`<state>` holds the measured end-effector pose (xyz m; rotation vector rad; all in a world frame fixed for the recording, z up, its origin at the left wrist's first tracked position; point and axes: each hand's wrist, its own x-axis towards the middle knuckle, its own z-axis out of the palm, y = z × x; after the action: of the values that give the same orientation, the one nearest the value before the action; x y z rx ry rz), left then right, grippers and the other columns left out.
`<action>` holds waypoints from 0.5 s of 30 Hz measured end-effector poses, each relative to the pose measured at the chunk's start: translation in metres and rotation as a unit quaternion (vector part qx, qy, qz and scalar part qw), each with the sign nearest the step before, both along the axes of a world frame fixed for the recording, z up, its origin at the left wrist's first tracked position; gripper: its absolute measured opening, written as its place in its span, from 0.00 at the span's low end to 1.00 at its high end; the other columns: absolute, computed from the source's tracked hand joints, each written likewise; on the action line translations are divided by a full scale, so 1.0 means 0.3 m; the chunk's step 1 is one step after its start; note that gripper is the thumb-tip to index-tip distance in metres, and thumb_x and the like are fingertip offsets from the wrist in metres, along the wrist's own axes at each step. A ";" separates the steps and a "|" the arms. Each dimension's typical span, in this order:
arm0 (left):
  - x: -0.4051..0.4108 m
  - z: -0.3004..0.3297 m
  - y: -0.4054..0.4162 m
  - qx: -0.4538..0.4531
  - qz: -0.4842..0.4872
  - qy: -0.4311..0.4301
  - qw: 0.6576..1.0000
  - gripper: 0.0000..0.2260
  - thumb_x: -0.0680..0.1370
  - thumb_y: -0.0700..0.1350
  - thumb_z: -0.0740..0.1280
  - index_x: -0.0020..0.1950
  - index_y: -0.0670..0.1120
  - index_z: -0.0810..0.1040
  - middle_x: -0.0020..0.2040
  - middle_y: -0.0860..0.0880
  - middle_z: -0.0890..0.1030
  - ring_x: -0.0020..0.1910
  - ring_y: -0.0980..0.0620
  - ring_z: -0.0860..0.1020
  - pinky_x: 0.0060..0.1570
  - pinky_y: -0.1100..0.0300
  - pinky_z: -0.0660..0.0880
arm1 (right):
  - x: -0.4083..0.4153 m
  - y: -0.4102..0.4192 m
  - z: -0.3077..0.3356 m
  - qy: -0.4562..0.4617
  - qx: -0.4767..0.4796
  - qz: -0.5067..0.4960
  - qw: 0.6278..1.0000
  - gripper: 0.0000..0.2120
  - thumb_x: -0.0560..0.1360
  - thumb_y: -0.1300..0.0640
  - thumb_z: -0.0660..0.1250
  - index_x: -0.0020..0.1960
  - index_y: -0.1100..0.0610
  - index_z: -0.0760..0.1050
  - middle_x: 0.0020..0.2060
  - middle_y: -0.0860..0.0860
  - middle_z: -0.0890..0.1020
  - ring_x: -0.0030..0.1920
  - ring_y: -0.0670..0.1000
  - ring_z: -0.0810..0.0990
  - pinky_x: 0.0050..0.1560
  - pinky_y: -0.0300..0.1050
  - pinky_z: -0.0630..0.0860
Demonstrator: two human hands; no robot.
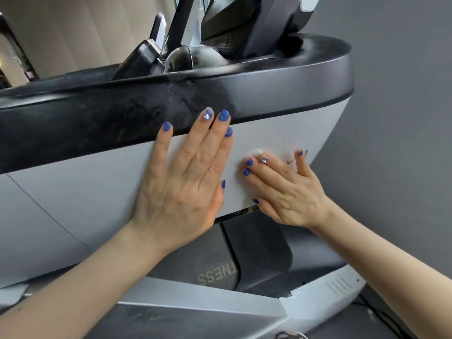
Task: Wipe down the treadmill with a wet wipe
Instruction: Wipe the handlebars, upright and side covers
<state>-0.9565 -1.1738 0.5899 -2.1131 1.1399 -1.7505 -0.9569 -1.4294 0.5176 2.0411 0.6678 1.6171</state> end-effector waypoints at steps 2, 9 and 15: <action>0.004 -0.006 -0.007 -0.001 0.012 -0.005 1.000 0.29 0.81 0.46 0.61 0.80 0.36 0.60 0.80 0.39 0.59 0.80 0.41 0.57 0.78 0.39 0.46 | 0.013 0.018 -0.006 -0.004 0.005 0.007 1.000 0.31 0.83 0.49 0.51 0.83 0.56 0.48 0.82 0.50 0.48 0.81 0.51 0.50 0.78 0.58 0.36; 0.011 -0.014 -0.012 -0.009 0.021 -0.031 0.999 0.31 0.79 0.45 0.63 0.80 0.37 0.61 0.80 0.41 0.60 0.79 0.42 0.60 0.77 0.38 0.50 | -0.021 -0.210 -0.154 0.036 -0.028 -0.063 0.997 0.31 0.82 0.51 0.54 0.83 0.55 0.50 0.82 0.49 0.51 0.81 0.51 0.52 0.79 0.59 0.38; 0.008 -0.011 -0.007 -0.005 0.020 -0.026 0.999 0.31 0.79 0.45 0.64 0.79 0.36 0.61 0.79 0.40 0.61 0.79 0.41 0.59 0.78 0.39 0.48 | -0.006 -0.041 -0.004 0.012 0.042 0.016 0.999 0.30 0.83 0.49 0.51 0.82 0.55 0.50 0.82 0.49 0.50 0.81 0.50 0.53 0.78 0.59 0.35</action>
<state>-0.9540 -1.1761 0.5864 -2.0685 1.0715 -1.7860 -0.9589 -1.4418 0.5163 2.1223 0.6540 1.6682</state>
